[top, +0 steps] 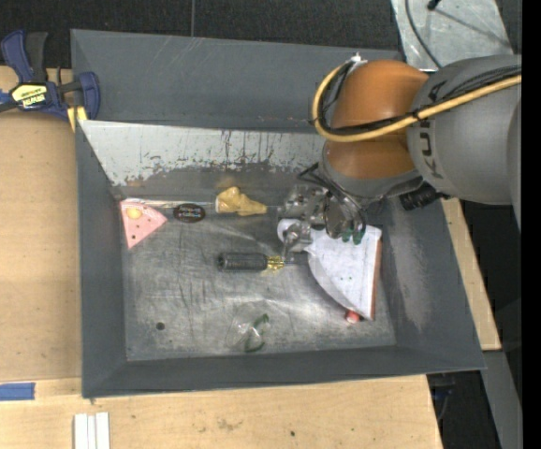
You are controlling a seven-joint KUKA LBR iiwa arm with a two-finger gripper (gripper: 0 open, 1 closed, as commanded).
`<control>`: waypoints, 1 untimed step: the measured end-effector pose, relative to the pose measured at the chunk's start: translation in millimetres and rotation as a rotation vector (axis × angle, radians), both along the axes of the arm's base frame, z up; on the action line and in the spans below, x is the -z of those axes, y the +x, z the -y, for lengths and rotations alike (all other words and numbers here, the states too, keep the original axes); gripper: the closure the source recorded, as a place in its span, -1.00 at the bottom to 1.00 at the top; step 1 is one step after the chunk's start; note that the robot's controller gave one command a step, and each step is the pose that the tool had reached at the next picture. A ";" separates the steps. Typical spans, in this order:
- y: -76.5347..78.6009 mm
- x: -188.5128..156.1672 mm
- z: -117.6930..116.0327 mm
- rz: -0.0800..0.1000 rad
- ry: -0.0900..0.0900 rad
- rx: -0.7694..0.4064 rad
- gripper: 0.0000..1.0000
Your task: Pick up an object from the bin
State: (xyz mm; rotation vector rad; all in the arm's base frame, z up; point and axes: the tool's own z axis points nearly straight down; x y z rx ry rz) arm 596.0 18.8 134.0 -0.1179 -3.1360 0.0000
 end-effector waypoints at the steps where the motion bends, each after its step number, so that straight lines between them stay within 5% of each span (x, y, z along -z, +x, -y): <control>1: 15.8 -102.4 -16.5 0.006 0.000 -0.038 1.00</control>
Offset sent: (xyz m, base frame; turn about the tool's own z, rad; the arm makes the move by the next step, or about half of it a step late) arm 0.0000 0.0000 0.0000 0.0000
